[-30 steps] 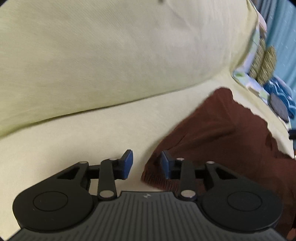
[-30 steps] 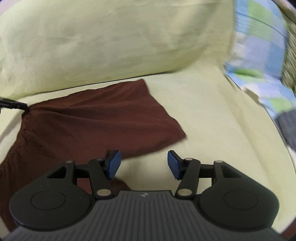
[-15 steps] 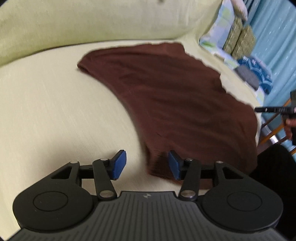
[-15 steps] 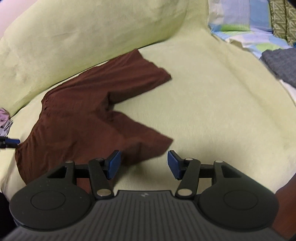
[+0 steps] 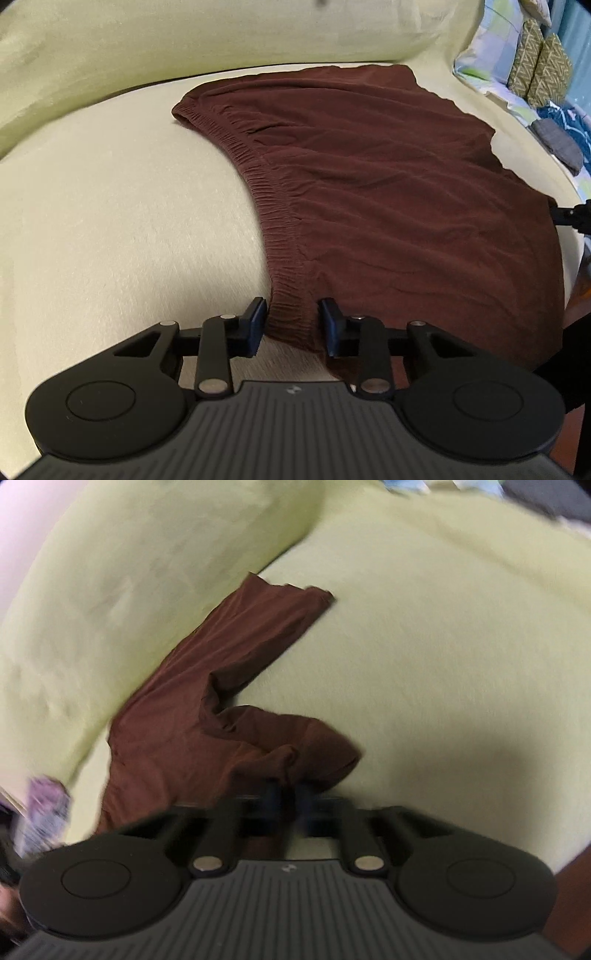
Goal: Fold clothes
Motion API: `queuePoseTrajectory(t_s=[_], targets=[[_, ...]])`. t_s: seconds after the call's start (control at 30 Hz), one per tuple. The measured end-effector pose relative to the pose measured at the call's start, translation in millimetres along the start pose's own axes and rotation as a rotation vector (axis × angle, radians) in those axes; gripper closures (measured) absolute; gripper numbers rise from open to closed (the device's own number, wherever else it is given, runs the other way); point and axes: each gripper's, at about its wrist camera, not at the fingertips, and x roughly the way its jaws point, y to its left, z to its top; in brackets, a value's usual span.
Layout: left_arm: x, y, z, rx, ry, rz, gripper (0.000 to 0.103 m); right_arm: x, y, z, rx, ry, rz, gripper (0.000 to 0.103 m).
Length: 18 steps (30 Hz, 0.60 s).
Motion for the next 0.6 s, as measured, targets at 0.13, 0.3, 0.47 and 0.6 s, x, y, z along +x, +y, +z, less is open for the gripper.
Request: queuePoseTrajectory(t_s=[0.13,0.3,0.47,0.6], targets=[[-7,-2,1,0.018,0.011,-0.013,0.069,-22,13,9,-0.078,0.000,-0.112,0.099],[-18,4,-4,-0.018,-0.009,-0.017,0.069,-48,36,14,-0.125,-0.083,-0.146,0.081],[-37,8,-12,-0.031,-0.044,-0.046,0.069,-70,47,-15,-0.112,-0.102,-0.097,0.078],[-45,12,-16,-0.018,-0.059,-0.079,0.069,-74,50,-68,-0.077,-0.039,-0.046,0.075]])
